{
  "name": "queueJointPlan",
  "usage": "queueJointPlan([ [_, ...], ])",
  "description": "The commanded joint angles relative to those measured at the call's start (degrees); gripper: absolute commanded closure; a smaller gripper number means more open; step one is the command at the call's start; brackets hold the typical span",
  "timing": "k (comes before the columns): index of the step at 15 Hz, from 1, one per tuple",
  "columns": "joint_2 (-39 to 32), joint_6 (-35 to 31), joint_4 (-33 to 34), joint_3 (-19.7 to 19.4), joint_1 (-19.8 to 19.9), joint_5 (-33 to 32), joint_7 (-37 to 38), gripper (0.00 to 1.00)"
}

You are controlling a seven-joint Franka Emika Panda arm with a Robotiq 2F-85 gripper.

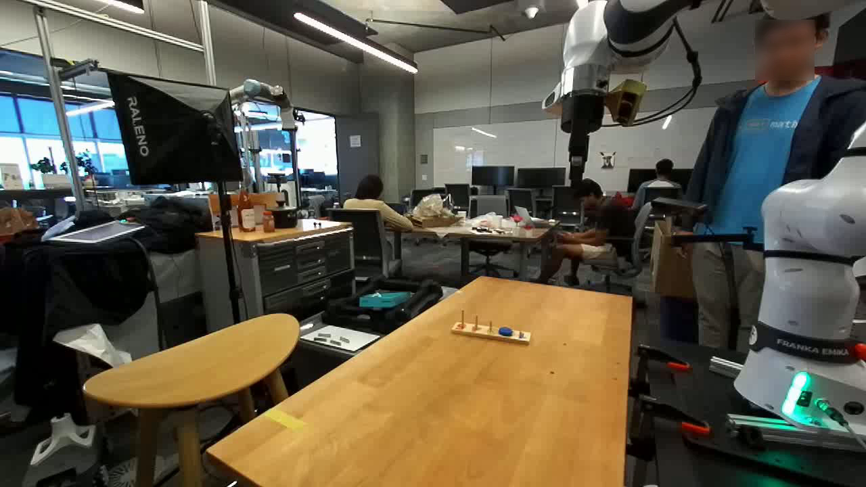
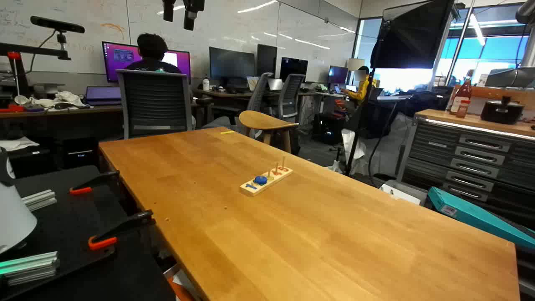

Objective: Remove the blue object from the top of the wooden object

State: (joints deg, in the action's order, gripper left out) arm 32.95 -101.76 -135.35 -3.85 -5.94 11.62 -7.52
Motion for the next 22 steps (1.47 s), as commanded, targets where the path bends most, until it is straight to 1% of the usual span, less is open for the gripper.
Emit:
queueJointPlan([
  [1,-0.07,0.25,0.28,0.85,1.1,0.45,-0.45,0.0],
  [13,0.06,0.25,0.68,0.84,1.09,0.45,-0.45,0.0],
  [15,-1.16,-3.35,0.02,1.67,1.32,-0.88,-0.96,0.0],
  [17,-3.93,-9.7,0.23,2.46,1.51,-2.28,-1.41,0.0],
  [20,-10.43,-19.53,1.92,3.0,1.97,-6.15,-1.56,0.0],
  [21,-13.67,-22.04,3.65,2.53,2.31,-7.44,-1.86,0.0],
  [22,-15.97,-24.77,3.99,2.47,2.57,-8.62,-1.57,0.0],
])
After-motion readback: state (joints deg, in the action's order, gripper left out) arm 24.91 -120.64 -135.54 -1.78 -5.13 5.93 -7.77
